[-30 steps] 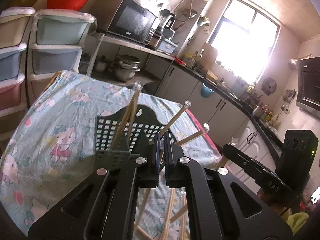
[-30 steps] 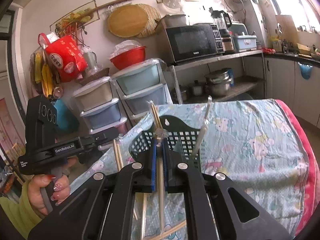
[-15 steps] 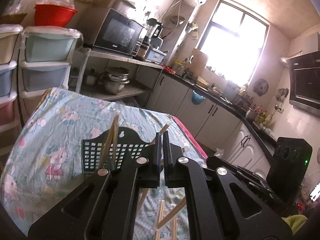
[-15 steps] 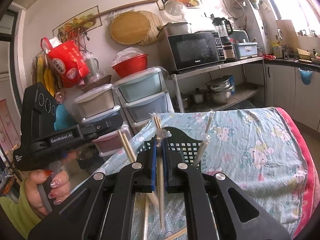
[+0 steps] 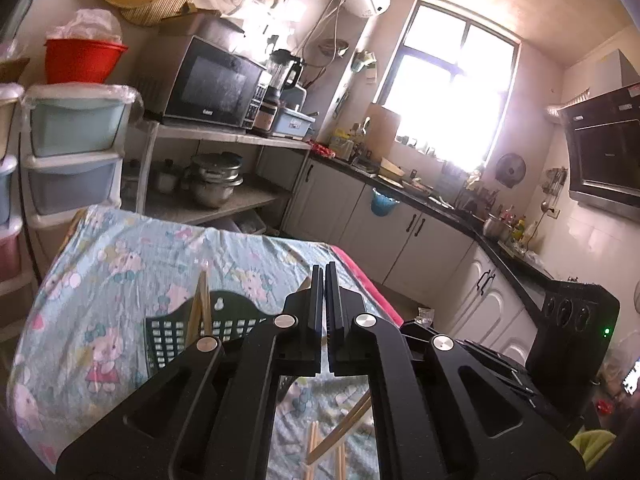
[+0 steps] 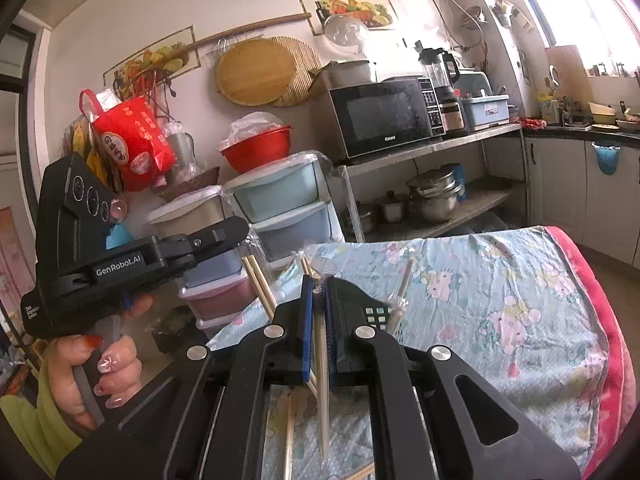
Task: Organize utensils
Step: 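Lift the chopsticks upright with the left gripper while the right gripper carries its chopstick over the caddy, then lower the chopsticks into the caddy and open the left gripper while the right gripper releases its chopstick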
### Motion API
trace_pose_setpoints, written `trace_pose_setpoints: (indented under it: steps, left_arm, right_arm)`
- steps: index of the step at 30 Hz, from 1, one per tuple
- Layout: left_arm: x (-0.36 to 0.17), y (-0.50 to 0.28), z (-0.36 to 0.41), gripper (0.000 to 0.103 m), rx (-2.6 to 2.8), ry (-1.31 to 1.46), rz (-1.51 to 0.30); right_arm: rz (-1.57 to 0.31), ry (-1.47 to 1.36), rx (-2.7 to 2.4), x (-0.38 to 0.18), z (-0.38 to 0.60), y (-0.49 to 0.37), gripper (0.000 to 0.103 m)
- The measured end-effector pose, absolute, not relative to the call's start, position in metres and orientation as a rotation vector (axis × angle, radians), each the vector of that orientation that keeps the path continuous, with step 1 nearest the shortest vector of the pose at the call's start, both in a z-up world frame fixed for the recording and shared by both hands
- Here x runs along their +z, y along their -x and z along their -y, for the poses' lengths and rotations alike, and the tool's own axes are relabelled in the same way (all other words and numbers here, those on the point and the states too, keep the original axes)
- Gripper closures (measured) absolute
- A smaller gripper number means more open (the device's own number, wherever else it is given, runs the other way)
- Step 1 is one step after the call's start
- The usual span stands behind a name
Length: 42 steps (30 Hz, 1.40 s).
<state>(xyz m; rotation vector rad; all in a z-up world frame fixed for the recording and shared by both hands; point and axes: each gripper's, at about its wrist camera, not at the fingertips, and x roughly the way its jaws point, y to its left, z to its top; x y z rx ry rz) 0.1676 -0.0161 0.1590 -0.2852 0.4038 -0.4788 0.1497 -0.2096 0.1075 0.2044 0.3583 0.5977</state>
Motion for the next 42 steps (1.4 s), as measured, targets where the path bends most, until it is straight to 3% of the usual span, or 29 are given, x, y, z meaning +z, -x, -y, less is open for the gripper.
trace_pose_setpoints:
  steps: [26, 42]
  left_arm:
    - [0.219, -0.182, 0.014, 0.103, -0.441, 0.257, -0.246]
    - [0.191, -0.207, 0.013, 0.103, -0.401, 0.265, -0.298]
  right_arm:
    - [-0.192, -0.215, 0.557, 0.163, 0.214, -0.179, 0.097]
    - [-0.106, -0.126, 0.428, 0.150, 0.200, -0.211, 0.097]
